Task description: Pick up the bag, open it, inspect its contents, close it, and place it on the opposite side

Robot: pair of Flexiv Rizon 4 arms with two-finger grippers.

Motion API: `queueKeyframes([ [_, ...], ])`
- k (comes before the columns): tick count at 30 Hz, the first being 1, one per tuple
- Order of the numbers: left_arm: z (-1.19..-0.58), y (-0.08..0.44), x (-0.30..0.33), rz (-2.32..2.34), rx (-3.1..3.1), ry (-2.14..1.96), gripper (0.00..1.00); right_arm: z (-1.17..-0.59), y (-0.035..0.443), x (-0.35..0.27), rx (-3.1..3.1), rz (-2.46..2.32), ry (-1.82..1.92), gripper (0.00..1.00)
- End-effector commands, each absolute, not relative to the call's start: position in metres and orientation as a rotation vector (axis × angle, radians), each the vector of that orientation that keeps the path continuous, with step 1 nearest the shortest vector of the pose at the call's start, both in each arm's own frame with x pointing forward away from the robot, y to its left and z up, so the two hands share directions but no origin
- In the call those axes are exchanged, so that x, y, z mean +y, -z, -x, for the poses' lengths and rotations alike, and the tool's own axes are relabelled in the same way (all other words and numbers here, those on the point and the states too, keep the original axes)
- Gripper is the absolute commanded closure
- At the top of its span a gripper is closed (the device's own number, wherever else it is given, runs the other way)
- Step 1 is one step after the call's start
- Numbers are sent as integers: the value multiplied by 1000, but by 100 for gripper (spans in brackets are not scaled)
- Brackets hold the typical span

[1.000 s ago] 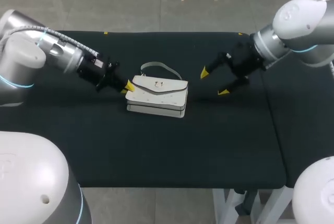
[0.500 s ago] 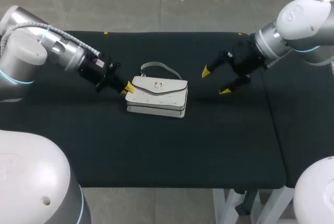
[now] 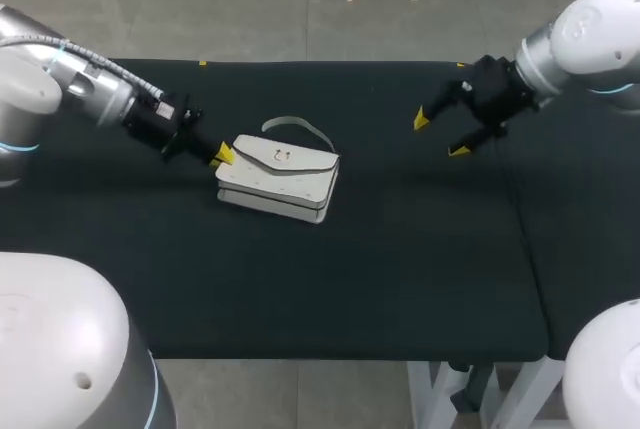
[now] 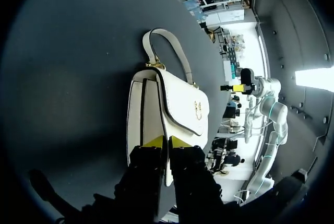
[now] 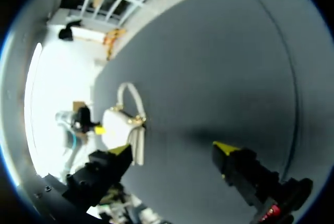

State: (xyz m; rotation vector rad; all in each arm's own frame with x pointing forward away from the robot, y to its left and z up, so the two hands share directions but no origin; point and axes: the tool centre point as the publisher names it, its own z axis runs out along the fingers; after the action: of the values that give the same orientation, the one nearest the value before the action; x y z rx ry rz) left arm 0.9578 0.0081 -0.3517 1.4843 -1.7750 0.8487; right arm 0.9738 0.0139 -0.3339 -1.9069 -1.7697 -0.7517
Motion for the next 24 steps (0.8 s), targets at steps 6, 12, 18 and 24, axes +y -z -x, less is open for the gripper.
queueKeyframes([
  [6, -996, 347, 60, -1432, -1802, -877, 100, -985, 322, -23, -1944, 1911, 683, 0],
  [12, -1017, 344, 92, -1476, -1833, -895, 100, -996, 316, -44, -2062, 1931, 652, 0],
  [18, -1037, 341, 126, -1521, -1851, -909, 100, -1010, 309, -71, -2024, 2085, 558, 0],
  [24, -1053, 338, 154, -1555, -1873, -921, 100, -1014, 303, -91, -1978, 2192, 505, 0],
])
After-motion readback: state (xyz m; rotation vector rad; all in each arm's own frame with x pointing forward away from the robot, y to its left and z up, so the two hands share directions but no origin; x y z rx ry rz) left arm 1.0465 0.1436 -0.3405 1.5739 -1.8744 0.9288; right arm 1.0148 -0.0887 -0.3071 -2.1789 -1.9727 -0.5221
